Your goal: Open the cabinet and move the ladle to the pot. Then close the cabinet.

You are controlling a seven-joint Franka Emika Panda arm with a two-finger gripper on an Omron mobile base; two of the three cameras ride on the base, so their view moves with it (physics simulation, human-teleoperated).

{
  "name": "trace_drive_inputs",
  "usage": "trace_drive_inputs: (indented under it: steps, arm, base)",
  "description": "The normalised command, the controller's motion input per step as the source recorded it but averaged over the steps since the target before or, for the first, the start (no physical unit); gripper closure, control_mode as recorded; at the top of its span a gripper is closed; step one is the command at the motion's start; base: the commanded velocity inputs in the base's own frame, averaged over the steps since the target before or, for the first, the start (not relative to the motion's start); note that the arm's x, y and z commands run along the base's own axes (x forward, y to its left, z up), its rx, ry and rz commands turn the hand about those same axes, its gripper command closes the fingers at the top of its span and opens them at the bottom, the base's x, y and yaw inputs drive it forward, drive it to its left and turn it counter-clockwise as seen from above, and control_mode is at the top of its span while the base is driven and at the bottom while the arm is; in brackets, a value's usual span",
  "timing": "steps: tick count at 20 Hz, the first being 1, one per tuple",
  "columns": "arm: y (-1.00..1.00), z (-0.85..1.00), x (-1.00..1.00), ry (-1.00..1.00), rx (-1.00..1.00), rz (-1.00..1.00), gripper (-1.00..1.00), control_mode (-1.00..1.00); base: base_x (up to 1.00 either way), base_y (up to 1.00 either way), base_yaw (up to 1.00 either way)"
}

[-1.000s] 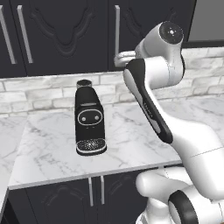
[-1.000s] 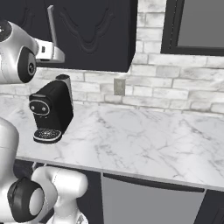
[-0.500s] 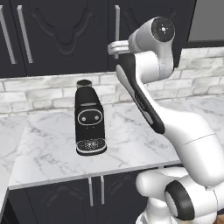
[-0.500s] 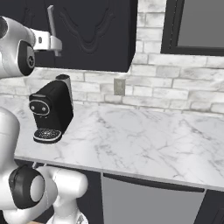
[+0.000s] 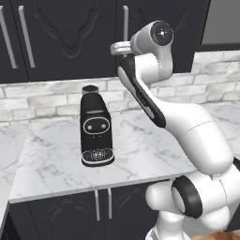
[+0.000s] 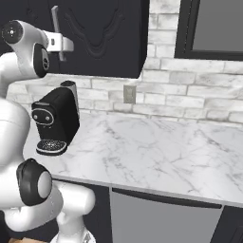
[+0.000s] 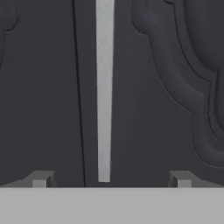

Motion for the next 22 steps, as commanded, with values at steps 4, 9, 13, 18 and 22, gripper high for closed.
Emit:
trace_drive_inputs:
  steps: [4, 9, 13, 18, 22]
  arm:
    - [0.1, 0.0, 0.62, 0.0, 0.0, -0.02, -1.0, -1.0]
    - [0.1, 0.0, 0.52, 0.0, -0.01, -0.02, -1.0, -1.0]
    - [0.06, -0.01, 0.52, 0.0, -0.03, -0.02, -1.0, -1.0]
    - [0.0, -0.12, 0.48, 0.0, -0.02, -0.02, -1.0, -1.0]
    - [0.0, -0.22, 0.51, 0.0, -0.02, -0.02, -1.0, -1.0]
  base:
    - [0.0, 0.0, 0.0]
    - [0.0, 0.0, 0.0]
    - [0.0, 0.0, 0.0]
    - [0.0, 0.0, 0.0]
    - [0.0, 0.0, 0.0]
